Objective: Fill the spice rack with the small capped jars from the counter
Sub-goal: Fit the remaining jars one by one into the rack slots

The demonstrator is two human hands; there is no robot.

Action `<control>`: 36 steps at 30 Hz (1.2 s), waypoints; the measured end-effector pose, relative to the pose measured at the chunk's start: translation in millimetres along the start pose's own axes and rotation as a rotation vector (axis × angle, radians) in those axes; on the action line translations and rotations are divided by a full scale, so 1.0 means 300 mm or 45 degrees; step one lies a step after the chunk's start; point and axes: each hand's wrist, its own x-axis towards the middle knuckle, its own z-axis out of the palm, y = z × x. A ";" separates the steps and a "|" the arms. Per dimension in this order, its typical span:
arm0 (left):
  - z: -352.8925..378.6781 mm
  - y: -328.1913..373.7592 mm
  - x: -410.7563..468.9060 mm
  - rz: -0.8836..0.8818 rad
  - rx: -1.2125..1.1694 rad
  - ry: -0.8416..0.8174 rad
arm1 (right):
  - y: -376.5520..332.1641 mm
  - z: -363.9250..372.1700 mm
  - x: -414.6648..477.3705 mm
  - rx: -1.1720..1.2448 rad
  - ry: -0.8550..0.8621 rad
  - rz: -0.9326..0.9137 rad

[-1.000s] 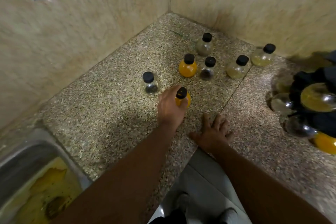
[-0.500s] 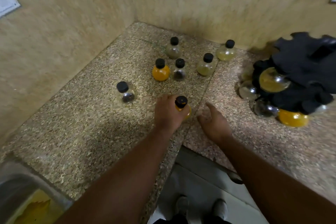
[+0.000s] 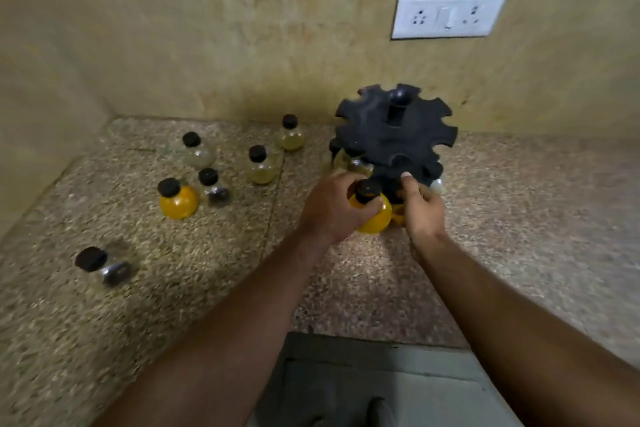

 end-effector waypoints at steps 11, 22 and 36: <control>0.104 0.162 0.166 0.126 0.162 0.037 | -0.190 -0.113 0.198 0.287 -0.172 0.331; 0.195 0.143 0.176 -0.072 0.520 0.258 | -0.150 -0.108 0.228 0.186 -0.421 0.196; 0.072 -0.057 0.128 -0.259 0.134 0.341 | -0.032 0.099 0.045 -0.074 -0.221 -0.172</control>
